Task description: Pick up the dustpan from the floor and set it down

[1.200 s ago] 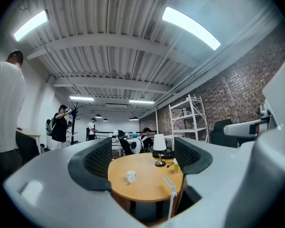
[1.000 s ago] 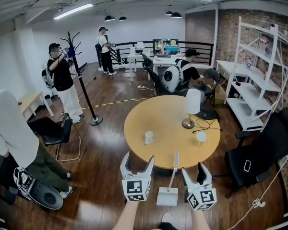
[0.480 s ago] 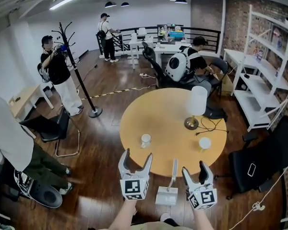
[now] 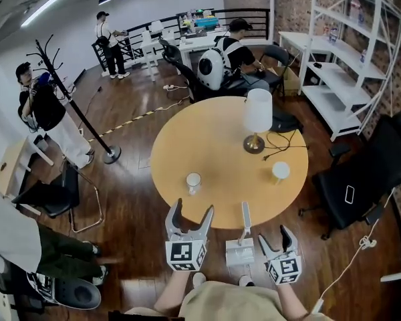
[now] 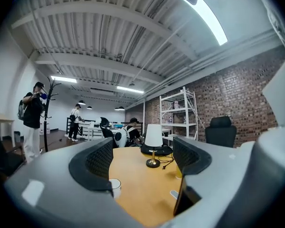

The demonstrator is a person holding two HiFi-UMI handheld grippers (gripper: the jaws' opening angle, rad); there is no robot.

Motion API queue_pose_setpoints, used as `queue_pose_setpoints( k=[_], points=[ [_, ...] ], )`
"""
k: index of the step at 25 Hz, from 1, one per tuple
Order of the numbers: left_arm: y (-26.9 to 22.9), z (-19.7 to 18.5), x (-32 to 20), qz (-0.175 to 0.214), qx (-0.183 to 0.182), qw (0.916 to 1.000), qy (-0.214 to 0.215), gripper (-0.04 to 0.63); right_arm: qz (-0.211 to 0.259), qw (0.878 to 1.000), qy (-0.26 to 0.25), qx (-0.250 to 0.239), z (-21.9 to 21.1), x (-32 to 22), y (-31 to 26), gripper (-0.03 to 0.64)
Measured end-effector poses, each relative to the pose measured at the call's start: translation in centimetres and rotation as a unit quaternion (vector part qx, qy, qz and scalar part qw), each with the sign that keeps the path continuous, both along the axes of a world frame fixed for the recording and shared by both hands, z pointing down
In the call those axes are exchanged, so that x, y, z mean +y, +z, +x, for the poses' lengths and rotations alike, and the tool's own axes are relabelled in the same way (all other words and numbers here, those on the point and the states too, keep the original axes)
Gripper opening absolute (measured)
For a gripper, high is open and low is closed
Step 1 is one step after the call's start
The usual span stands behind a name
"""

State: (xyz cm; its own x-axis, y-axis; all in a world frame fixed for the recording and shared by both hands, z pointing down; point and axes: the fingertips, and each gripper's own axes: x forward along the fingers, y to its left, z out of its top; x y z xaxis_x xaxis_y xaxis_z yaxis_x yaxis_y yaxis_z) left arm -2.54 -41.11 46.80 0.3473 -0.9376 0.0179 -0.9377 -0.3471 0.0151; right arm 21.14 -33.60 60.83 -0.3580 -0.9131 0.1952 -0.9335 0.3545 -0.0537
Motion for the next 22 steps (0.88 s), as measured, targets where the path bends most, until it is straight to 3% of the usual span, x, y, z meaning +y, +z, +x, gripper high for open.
queue_pose_setpoints(
  k=[4,9,22],
  points=[
    [0.9,-0.8,-0.6,-0.014,0.009,0.9999,0.0,0.371,-0.072,0.997,0.007,0.015,-0.1,1.4,7.3,0.334],
    [1.3,-2.2,-1.4,-0.023,0.008,0.9996,-0.012,0.371,-0.12,0.993,0.004,0.02,-1.1,0.5,13.6,0.324],
    [2.3,-5.9,0.5,-0.045,-0.017,0.997,-0.061,0.368,-0.205,0.979,0.001,-0.011,-3.3,-6.3,20.6,0.29]
  ],
)
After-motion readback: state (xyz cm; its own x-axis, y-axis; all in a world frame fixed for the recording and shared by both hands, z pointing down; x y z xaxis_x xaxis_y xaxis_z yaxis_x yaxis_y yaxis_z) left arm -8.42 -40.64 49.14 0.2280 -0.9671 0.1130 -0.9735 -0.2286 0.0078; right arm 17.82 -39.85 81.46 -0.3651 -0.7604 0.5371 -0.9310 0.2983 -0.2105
